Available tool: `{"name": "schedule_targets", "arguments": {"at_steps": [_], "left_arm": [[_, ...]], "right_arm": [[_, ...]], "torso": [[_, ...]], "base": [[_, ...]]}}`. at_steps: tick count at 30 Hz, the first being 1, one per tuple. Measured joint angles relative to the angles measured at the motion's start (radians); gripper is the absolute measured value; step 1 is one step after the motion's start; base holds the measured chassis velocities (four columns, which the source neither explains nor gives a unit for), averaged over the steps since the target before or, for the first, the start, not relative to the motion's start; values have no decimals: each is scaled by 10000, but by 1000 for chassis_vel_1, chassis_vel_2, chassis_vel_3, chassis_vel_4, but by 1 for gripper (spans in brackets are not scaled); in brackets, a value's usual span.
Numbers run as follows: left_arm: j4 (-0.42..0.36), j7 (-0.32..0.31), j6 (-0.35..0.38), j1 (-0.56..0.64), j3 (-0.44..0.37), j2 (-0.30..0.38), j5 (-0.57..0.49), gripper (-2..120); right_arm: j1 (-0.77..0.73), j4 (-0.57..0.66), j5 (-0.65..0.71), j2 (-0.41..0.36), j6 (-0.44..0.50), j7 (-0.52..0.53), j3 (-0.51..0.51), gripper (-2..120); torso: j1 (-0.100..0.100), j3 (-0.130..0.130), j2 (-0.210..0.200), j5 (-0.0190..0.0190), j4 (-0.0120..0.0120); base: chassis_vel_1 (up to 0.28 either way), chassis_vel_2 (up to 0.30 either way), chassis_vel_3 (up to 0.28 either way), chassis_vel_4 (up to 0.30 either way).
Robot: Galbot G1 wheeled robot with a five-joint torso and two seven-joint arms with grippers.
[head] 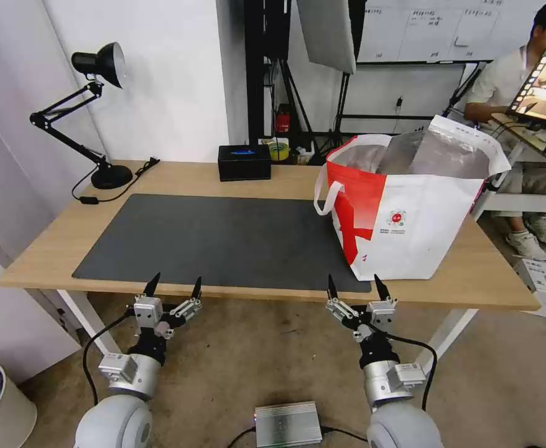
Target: Pick up the trash from the table and place it into the takeout bag.
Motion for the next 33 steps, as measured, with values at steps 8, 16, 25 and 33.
{"name": "schedule_targets", "arguments": {"at_steps": [8,16,25,33], "left_arm": [[105,8,-127,-25,16,5,37,100],[112,-24,-128,-27,16,-2,159,100],[112,-29,-128,-28,16,0,162,100],[112,-37,-128,-26,15,1,163,100]], "right_arm": [[1,0,0,0,0,0,0,100],[0,0,0,0,0,0,0,100],[0,0,0,0,0,0,0,100],[1,0,0,0,0,0,0,100]], "torso": [[0,0,0,0,0],[0,0,0,-1,0],[0,0,0,0,0],[0,0,0,0,0]], "base": [[0,0,0,0],[0,0,0,0],[0,0,0,0],[0,0,0,0]]}}
